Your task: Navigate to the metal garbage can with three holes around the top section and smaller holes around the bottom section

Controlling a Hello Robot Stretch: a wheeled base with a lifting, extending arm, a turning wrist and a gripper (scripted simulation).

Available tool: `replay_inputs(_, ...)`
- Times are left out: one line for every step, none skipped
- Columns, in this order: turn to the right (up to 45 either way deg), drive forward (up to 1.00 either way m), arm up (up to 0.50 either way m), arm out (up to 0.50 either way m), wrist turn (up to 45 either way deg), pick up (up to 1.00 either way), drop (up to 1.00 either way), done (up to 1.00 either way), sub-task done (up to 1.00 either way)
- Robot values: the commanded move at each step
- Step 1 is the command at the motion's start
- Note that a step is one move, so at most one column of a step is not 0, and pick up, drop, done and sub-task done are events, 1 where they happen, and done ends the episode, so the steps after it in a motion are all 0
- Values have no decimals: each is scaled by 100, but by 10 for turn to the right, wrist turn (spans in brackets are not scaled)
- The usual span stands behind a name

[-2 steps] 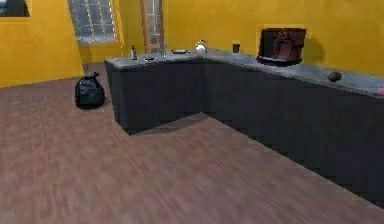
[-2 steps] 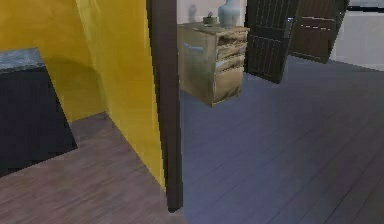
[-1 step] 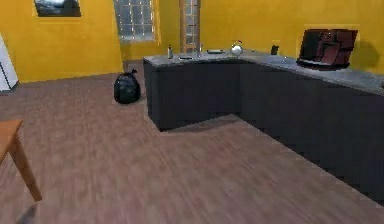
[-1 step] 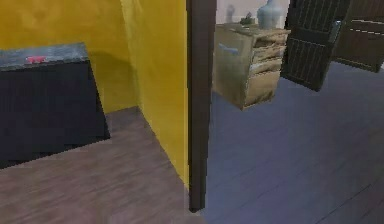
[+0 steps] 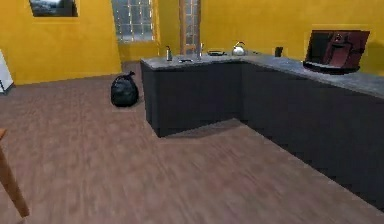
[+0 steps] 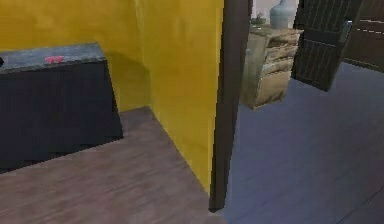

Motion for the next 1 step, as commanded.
replay_inputs(-210,0,0,0,0,0,0,0,0)
